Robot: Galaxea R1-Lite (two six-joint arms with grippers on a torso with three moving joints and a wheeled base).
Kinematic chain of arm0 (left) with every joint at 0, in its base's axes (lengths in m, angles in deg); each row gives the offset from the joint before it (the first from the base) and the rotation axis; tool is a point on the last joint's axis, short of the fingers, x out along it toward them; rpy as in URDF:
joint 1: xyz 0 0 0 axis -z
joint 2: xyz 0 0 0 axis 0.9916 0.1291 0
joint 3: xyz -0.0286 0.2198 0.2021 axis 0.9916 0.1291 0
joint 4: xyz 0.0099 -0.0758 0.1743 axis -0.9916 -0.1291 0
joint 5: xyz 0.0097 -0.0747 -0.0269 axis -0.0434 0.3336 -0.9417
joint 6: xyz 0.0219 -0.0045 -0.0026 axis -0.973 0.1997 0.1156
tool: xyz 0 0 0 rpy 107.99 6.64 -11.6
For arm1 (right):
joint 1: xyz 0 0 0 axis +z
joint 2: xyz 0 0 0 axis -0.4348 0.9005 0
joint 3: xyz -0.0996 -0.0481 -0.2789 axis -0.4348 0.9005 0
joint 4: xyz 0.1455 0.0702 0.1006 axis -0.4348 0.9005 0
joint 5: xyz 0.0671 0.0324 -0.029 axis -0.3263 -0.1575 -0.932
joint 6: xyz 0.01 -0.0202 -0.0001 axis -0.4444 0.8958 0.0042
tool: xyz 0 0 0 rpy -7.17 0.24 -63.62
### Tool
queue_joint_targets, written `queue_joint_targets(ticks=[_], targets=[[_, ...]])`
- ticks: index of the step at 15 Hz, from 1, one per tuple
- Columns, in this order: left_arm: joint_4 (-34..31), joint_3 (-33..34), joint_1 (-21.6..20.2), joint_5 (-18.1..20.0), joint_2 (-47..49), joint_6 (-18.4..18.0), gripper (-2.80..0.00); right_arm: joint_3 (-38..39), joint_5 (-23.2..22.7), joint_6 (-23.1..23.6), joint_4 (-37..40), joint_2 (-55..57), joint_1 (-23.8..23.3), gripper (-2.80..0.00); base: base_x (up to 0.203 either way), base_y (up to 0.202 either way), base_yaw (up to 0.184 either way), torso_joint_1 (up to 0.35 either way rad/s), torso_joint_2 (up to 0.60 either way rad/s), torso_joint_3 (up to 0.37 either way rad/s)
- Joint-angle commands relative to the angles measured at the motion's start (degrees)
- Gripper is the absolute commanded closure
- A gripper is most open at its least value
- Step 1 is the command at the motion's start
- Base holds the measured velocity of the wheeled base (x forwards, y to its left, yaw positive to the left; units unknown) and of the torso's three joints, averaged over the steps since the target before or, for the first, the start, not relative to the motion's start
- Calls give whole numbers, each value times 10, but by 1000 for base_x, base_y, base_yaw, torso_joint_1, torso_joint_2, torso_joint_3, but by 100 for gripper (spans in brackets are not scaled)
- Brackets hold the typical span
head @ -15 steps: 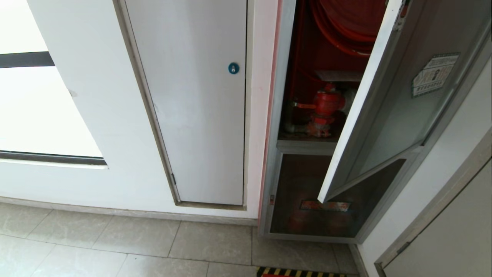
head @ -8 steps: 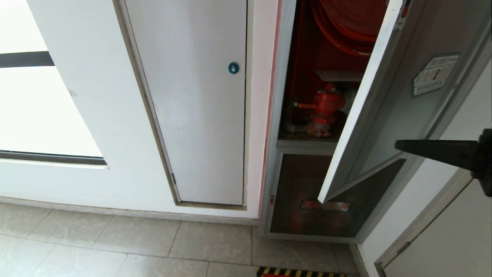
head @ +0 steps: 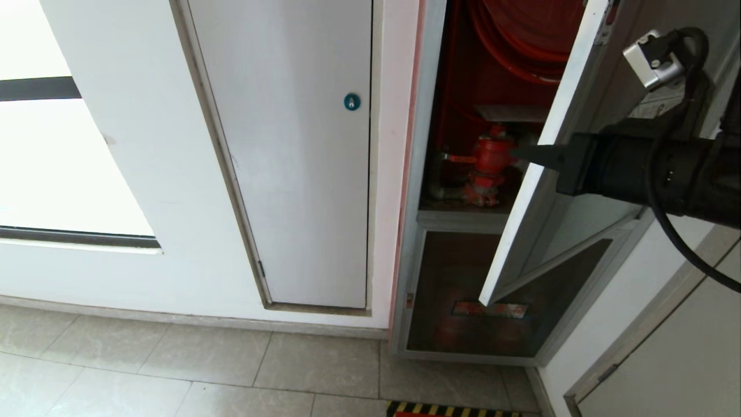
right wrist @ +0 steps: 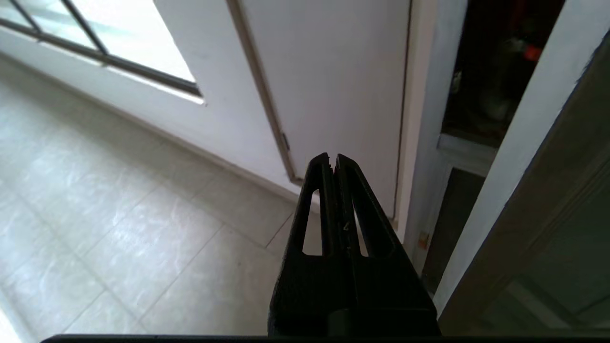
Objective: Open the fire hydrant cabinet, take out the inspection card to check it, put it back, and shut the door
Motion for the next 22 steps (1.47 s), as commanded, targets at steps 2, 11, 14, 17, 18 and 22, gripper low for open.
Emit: queue_joint_targets(ticks=[2, 11, 14, 17, 18, 22], targets=[[0, 0, 0, 0, 1, 0, 0, -2, 44, 8, -41, 22, 6, 0, 0, 0, 0, 0, 0, 0], [0, 0, 0, 0, 1, 0, 0, 49, 94, 126, -227, 17, 20, 0, 0, 0, 0, 0, 0, 0], [0, 0, 0, 0, 1, 0, 0, 42, 94, 130, -233, 33, 20, 0, 0, 0, 0, 0, 0, 0], [0, 0, 0, 0, 1, 0, 0, 16, 95, 132, -280, 70, 19, 0, 0, 0, 0, 0, 0, 0], [0, 0, 0, 0, 1, 0, 0, 8, 96, 132, -297, 80, 19, 0, 0, 0, 0, 0, 0, 0], [0, 0, 0, 0, 1, 0, 0, -11, 118, 137, -302, 93, 15, 0, 0, 0, 0, 0, 0, 0]])
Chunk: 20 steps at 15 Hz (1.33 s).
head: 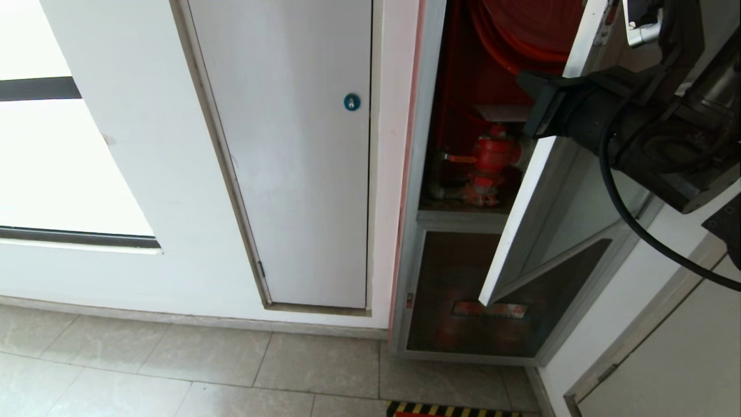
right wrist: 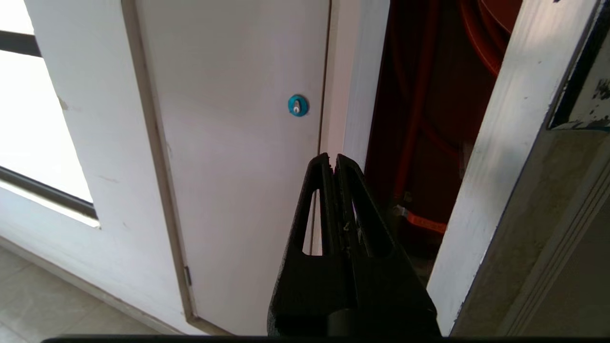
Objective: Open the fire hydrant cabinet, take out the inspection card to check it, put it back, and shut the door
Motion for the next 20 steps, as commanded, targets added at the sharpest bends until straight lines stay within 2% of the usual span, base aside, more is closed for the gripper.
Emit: queue_joint_targets(ticks=[1, 5, 11, 20], targets=[[0, 0, 0, 0, 1, 0, 0, -5, 0, 3, -3, 12, -6, 0, 0, 0, 0, 0, 0, 0], [0, 0, 0, 0, 1, 0, 0, -39, 21, 4, -2, 31, -22, 0, 0, 0, 0, 0, 0, 0], [0, 0, 0, 0, 1, 0, 0, -38, 43, 16, 0, 24, -27, 0, 0, 0, 0, 0, 0, 0], [0, 0, 0, 0, 1, 0, 0, -38, 71, 17, 54, -18, -28, 0, 0, 0, 0, 0, 0, 0]])
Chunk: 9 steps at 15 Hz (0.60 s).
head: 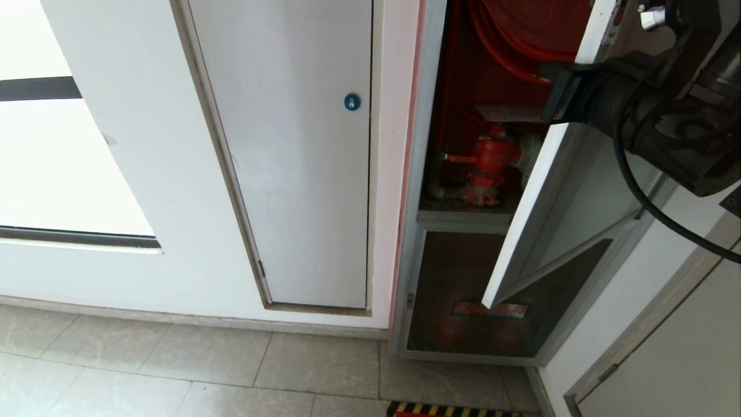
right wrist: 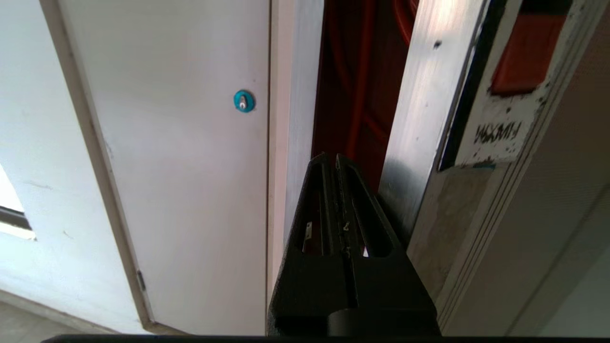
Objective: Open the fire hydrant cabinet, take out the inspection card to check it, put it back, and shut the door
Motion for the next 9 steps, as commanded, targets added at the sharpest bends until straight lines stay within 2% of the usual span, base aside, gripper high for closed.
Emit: queue_joint_targets(ticks=[1, 9], targets=[[0, 0, 0, 0, 1, 0, 0, 2, 3, 1, -2, -12, 0, 0, 0, 0, 0, 0, 0, 0], [0, 0, 0, 0, 1, 0, 0, 18, 36, 12, -2, -28, -4, 0, 0, 0, 0, 0, 0, 0]])
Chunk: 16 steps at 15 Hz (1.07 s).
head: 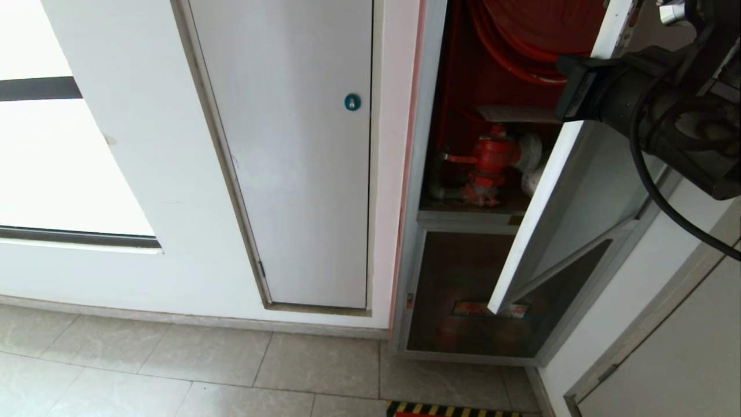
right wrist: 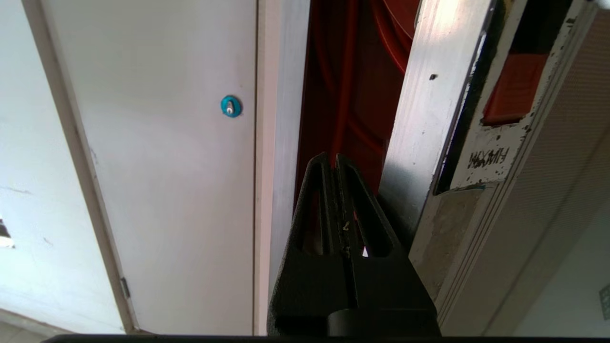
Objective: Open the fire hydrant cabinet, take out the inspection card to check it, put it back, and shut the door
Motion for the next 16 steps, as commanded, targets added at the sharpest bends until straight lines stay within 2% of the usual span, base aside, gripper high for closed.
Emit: queue_joint_targets(ticks=[1, 7, 16], targets=[[0, 0, 0, 0, 1, 0, 0, 3, 6, 1, -2, -11, -1, 0, 0, 0, 0, 0, 0, 0], [0, 0, 0, 0, 1, 0, 0, 30, 12, 3, 32, -61, -1, 0, 0, 0, 0, 0, 0, 0], [0, 0, 0, 0, 1, 0, 0, 45, 24, 4, 36, -81, -2, 0, 0, 0, 0, 0, 0, 0]])
